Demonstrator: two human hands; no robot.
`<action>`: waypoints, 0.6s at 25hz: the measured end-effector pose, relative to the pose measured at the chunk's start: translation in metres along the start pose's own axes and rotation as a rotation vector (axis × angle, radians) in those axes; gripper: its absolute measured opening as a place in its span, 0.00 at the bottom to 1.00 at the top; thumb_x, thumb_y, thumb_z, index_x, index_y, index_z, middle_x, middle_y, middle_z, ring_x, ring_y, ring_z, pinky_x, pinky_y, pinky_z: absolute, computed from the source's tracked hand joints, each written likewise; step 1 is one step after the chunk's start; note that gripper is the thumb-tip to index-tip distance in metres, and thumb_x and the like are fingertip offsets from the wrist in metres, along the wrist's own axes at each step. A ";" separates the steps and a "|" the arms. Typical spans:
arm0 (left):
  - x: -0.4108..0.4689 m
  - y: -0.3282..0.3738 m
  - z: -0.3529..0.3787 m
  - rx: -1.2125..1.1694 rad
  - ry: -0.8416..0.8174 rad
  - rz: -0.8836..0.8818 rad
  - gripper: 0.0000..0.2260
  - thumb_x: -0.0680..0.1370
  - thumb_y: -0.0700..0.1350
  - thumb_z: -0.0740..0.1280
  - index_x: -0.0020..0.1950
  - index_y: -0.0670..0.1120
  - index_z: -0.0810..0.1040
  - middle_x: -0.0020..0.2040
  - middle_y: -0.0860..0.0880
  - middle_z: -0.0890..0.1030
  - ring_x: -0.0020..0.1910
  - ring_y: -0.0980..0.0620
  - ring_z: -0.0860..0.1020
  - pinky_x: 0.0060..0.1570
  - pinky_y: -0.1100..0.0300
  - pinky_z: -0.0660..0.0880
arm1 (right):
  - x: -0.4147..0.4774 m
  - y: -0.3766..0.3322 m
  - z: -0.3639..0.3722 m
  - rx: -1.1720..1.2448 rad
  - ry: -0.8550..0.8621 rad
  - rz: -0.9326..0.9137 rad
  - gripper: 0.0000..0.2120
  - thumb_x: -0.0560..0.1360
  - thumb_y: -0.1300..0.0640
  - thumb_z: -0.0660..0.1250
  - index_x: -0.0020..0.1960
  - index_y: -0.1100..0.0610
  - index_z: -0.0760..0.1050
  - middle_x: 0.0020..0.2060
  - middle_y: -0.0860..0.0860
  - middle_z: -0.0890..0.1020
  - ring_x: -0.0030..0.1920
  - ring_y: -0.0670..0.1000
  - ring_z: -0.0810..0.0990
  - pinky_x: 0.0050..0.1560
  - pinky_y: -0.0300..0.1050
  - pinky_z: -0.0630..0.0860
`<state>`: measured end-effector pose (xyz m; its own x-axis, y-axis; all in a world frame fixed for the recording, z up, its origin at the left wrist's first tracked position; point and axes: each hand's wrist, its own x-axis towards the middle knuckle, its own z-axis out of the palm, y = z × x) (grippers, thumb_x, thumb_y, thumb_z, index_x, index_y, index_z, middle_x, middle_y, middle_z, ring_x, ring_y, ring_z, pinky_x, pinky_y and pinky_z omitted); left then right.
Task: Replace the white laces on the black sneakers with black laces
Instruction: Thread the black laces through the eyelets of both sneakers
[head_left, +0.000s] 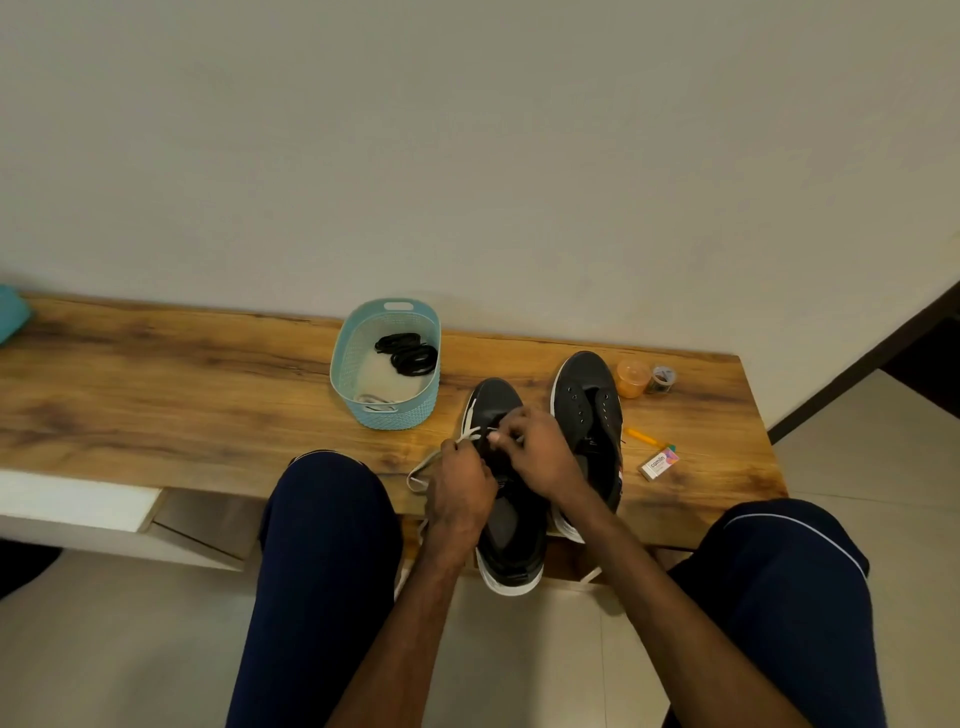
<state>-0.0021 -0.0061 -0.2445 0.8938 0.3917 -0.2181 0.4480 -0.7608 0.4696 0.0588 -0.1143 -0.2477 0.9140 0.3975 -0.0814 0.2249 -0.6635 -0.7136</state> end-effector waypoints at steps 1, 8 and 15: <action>0.001 -0.001 0.000 -0.001 0.007 -0.007 0.12 0.81 0.43 0.61 0.62 0.41 0.76 0.61 0.43 0.74 0.56 0.43 0.77 0.52 0.51 0.75 | 0.001 -0.002 -0.006 0.210 0.060 0.046 0.08 0.80 0.55 0.67 0.46 0.57 0.82 0.52 0.52 0.78 0.53 0.50 0.76 0.56 0.50 0.73; 0.003 -0.003 -0.001 -0.039 0.095 -0.002 0.10 0.81 0.43 0.62 0.58 0.41 0.79 0.57 0.44 0.76 0.52 0.46 0.78 0.50 0.53 0.77 | 0.000 0.013 -0.063 -0.307 0.032 0.191 0.12 0.79 0.47 0.66 0.48 0.53 0.83 0.44 0.49 0.81 0.47 0.49 0.79 0.47 0.48 0.75; -0.003 -0.003 -0.003 -0.019 0.040 0.052 0.10 0.81 0.43 0.61 0.57 0.43 0.81 0.58 0.44 0.76 0.51 0.48 0.77 0.48 0.56 0.75 | 0.002 -0.001 0.005 -0.429 -0.047 -0.116 0.14 0.82 0.52 0.61 0.63 0.56 0.77 0.61 0.53 0.76 0.63 0.55 0.71 0.59 0.54 0.72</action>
<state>-0.0064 -0.0035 -0.2426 0.9145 0.3722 -0.1587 0.3999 -0.7711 0.4955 0.0588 -0.1091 -0.2506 0.8603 0.5066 -0.0566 0.4539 -0.8118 -0.3672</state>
